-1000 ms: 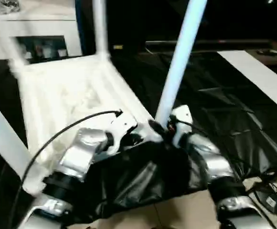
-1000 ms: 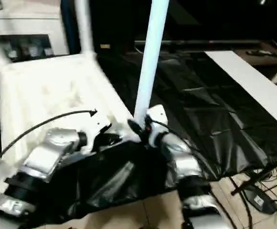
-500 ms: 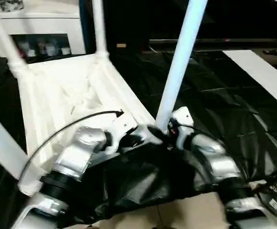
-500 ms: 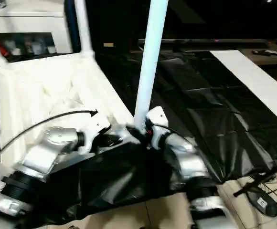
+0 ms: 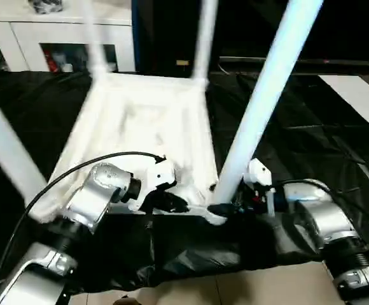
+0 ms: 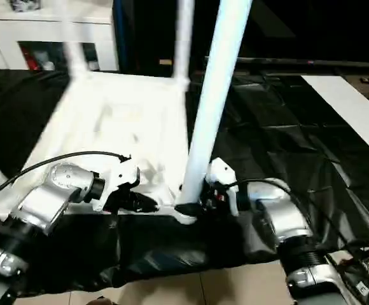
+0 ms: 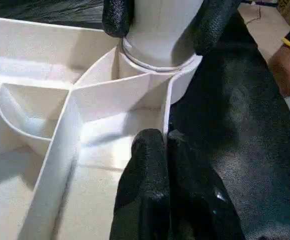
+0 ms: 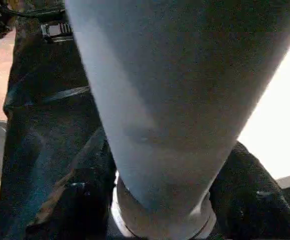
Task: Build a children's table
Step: Rotate leg to tighten
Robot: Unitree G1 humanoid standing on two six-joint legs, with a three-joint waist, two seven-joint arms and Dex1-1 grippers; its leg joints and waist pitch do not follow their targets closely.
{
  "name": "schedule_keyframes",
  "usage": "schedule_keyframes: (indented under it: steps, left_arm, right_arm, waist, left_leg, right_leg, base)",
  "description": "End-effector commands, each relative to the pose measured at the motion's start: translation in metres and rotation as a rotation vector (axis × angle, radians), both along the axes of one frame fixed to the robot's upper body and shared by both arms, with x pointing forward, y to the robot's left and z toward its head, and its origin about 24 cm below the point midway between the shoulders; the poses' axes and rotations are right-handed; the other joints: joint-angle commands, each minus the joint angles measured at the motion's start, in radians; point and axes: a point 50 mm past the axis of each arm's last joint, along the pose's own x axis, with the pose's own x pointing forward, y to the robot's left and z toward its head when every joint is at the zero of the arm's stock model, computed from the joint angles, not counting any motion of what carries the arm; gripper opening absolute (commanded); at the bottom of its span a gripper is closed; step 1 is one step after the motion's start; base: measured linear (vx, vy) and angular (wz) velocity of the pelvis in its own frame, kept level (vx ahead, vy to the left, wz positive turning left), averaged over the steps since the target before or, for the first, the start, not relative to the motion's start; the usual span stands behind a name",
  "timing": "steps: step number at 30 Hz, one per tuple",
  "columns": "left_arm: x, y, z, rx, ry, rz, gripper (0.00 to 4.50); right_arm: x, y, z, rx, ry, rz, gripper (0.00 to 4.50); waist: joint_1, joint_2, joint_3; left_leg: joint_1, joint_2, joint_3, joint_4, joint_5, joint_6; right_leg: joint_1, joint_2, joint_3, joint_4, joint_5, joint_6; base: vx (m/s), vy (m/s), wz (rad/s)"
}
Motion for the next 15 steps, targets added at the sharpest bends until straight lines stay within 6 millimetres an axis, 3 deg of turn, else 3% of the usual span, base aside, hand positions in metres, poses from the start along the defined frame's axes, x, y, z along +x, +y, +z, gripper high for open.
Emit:
schedule_keyframes:
  steps: [1, 9, 12, 15]
  left_arm:
    - [0.013, -0.009, 0.015, -0.021, -0.087, 0.042, 0.0]
    - [0.011, -0.005, 0.01, -0.012, -0.076, 0.052, 0.0]
    - [0.014, 0.0, 0.009, -0.012, -0.089, 0.165, 0.0]
    - [0.01, -0.004, 0.006, -0.04, -0.085, 0.284, 0.0]
  right_arm:
    - [-0.026, 0.033, -0.016, 0.004, 0.102, 0.271, 2.24]
    - [-0.023, 0.034, -0.017, 0.007, 0.111, 0.259, 1.97]
    - [-0.008, 0.04, -0.025, 0.0, 0.07, 0.003, 1.96]
    - [0.003, 0.048, -0.036, -0.007, 0.048, -0.264, 1.93]
  waist:
    - [-0.002, -0.007, -0.054]
    - [-0.003, 0.0, -0.056]
    - [-0.008, 0.003, -0.054]
    - [-0.027, 0.002, -0.049]
  left_leg:
    - [0.004, 0.028, -0.003, -0.071, -0.272, 0.03]
    - [0.003, 0.029, -0.004, -0.071, -0.272, 0.023]
    - [0.003, 0.028, -0.004, -0.073, -0.279, 0.011]
    - [0.0, 0.027, -0.016, -0.08, -0.345, -0.027]
  right_leg:
    - [0.041, -0.058, 0.048, -0.077, -0.379, -0.166]
    - [0.041, -0.056, 0.048, -0.075, -0.352, -0.174]
    - [0.039, -0.057, 0.048, -0.075, -0.364, -0.176]
    - [0.042, -0.061, 0.039, -0.086, -0.521, -0.122]
  base:
    - [0.0, 0.0, 0.0]
    - [0.0, 0.0, 0.0]
    - [0.0, 0.0, 0.0]
    - [0.0, 0.0, 0.0]
